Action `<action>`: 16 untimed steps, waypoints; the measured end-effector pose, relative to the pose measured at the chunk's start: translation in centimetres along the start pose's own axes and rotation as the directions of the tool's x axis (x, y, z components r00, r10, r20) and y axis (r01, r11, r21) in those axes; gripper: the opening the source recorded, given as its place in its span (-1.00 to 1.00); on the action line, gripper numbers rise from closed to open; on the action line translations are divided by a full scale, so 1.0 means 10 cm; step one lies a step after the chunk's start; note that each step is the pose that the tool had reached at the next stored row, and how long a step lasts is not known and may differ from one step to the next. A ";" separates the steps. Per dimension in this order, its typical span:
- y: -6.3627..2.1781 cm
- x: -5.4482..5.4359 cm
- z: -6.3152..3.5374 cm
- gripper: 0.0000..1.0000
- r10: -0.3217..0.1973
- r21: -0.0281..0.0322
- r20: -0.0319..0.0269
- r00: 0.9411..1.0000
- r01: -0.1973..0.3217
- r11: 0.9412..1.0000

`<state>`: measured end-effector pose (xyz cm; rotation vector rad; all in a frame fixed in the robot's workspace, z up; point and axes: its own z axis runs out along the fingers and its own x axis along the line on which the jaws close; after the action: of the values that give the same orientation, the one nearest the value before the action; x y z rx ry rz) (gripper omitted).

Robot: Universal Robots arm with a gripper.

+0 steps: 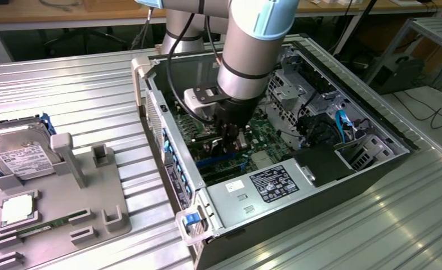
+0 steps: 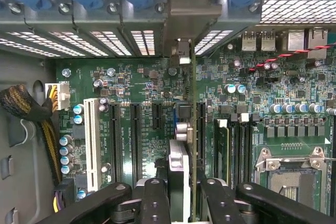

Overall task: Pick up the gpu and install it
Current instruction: 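Insert the gpu into the slot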

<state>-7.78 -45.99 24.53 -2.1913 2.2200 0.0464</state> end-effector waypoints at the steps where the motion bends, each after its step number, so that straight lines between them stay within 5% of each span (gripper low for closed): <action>1: 0.000 0.00 0.002 -0.44 0.000 0.000 0.000 1.000 0.000 1.000; 16: 0.018 -0.01 0.016 -0.44 0.000 0.000 0.000 1.000 0.000 1.000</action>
<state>-7.96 -45.85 24.37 -2.1913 2.2199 0.0464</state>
